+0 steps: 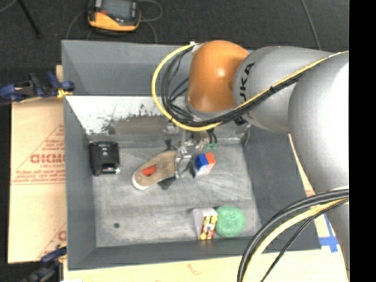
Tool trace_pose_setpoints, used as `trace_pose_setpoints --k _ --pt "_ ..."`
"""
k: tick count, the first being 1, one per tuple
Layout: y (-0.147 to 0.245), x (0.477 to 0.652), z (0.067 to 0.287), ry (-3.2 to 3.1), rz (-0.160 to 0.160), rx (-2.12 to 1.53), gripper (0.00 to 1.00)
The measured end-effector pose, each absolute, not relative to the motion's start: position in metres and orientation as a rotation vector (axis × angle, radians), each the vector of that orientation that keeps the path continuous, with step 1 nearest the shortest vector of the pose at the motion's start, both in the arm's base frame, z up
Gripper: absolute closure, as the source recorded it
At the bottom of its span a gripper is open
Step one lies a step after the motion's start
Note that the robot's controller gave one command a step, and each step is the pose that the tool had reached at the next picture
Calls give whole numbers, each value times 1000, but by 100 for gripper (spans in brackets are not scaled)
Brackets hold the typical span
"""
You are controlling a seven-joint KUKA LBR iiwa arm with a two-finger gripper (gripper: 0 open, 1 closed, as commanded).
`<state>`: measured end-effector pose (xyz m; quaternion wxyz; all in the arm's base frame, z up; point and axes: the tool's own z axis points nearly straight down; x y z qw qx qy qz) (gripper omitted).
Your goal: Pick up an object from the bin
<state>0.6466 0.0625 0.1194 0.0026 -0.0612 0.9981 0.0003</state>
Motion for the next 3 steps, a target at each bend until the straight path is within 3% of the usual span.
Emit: trace_pose_setpoints --k 1,2,3 --pt "62 647 120 3130 1 -191 0" --pt "73 643 82 3051 -4 -671 100" --pt "73 643 82 3051 -3 -671 100"
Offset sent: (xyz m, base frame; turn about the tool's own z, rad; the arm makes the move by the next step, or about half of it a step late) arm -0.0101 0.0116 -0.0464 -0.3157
